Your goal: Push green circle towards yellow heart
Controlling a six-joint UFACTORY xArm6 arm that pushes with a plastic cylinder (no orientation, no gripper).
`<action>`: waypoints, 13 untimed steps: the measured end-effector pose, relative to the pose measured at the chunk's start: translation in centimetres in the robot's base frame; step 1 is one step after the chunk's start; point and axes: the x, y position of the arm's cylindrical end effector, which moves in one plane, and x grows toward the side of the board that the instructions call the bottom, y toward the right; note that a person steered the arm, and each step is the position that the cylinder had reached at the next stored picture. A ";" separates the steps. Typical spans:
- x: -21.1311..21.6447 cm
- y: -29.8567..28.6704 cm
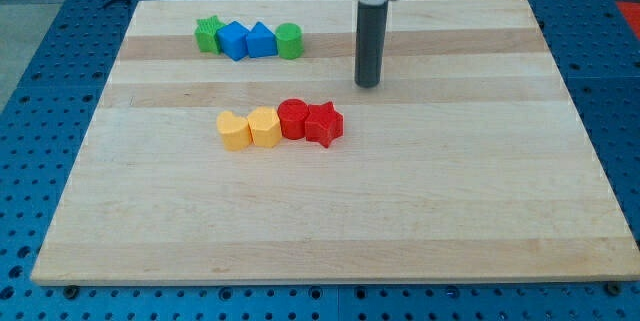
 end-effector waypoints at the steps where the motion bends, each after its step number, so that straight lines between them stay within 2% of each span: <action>1: -5.2 -0.3; 2: -9.0 -1.3; 4: -9.1 -11.7; 6: -3.3 -12.2; 8: -3.3 -12.2; 9: -4.5 -10.9; 11: -4.0 -7.7; 13: -1.0 -12.1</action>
